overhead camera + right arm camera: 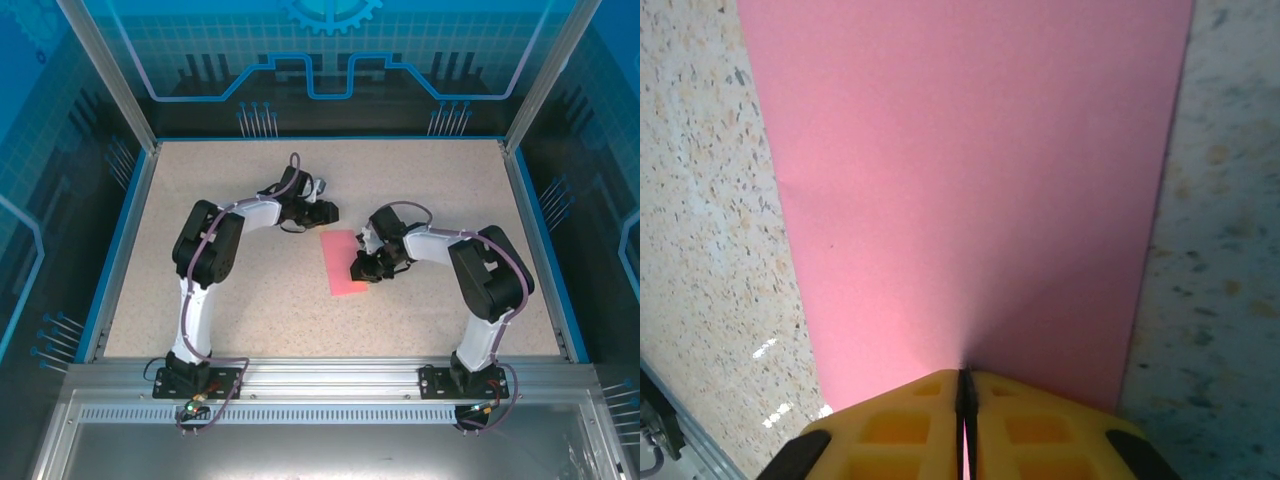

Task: Fold a paper plane with a square sheet of paper (fold left side to right side)
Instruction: Fold the triangle a second time at the center of the table.

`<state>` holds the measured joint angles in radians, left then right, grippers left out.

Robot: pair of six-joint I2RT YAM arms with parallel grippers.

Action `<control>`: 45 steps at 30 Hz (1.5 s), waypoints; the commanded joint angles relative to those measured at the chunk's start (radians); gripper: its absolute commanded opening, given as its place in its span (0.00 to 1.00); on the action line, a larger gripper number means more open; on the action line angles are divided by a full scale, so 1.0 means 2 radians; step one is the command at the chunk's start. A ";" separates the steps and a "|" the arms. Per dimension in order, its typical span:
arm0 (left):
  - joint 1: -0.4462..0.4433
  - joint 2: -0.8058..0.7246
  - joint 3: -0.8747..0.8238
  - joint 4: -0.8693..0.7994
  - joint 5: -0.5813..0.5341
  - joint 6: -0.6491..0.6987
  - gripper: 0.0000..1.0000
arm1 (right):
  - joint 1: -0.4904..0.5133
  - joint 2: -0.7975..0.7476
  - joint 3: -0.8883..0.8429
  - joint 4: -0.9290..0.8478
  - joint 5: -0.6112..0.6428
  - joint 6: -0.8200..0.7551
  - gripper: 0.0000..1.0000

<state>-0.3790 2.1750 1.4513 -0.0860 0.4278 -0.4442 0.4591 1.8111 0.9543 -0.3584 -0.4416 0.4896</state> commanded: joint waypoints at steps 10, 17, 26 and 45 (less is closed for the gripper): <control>-0.016 -0.166 -0.142 -0.046 0.012 -0.032 0.44 | -0.021 -0.070 0.025 -0.041 0.058 -0.050 0.50; -0.050 -0.120 -0.150 -0.014 0.043 -0.068 0.43 | -0.043 -0.068 0.022 -0.028 0.090 -0.054 0.67; -0.071 -0.107 -0.140 -0.039 0.041 -0.071 0.42 | -0.059 -0.043 0.009 0.005 0.032 -0.040 0.77; -0.079 -0.133 -0.178 -0.036 0.012 -0.087 0.42 | -0.066 -0.023 0.032 -0.018 0.010 -0.050 0.78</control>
<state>-0.5343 1.9537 1.1240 -0.1448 0.4675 -0.6037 0.3393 1.7504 0.9901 -0.3706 -0.3836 0.4011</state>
